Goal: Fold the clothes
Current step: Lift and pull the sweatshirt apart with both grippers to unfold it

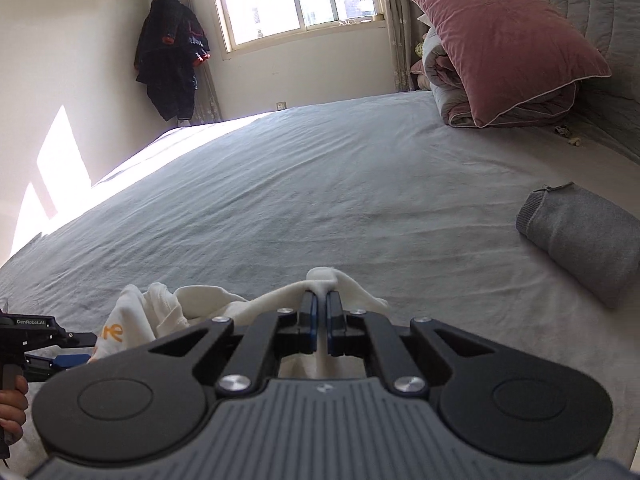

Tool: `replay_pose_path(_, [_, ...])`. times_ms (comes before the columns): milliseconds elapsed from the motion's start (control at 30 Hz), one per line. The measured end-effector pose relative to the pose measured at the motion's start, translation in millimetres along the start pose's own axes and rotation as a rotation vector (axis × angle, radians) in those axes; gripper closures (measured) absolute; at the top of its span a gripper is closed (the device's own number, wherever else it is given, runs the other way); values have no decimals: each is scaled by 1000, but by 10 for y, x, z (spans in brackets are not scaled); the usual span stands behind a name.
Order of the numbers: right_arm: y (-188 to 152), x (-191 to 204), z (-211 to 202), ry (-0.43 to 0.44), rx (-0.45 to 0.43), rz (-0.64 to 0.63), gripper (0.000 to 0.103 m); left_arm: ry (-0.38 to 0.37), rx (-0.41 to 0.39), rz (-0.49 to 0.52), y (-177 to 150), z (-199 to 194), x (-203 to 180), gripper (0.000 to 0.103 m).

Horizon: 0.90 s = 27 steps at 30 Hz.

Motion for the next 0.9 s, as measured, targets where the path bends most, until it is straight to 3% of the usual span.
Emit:
replay_pose_path(267, [-49,-950,-44,-153,-31,143,99,68,-39,2,89,135,5,57])
replay_pose_path(400, [-26,-1233,-91,-200,-44,169,99,69,-40,0,100,217,-47,57])
replay_pose_path(500, [-110,-1363,-88,-213,-26,171,99,38,-26,52,-15,311,-255,65])
replay_pose_path(567, [-191,-1419,-84,-212,-6,175,99,16,-18,89,-96,372,-401,88])
replay_pose_path(667, [-263,-1469,-98,-206,11,182,99,-1,-80,247,-194,319,-738,94])
replay_pose_path(767, [-286,-1469,-126,-197,19,177,99,-89,-122,414,-365,203,-1102,94])
replay_pose_path(900, [-302,-1460,-123,-191,31,174,99,-256,-39,536,-736,178,-1426,94])
Point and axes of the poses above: each gripper's, at about its wrist camera, not at the fingertips, and z roughly the way its jaws point, x to its left, y to its top, the point moved 9 cm from there along z, roughly the way its jaws point, and after that the axes turned 3 degrees about -x, right-handed, at the moved point
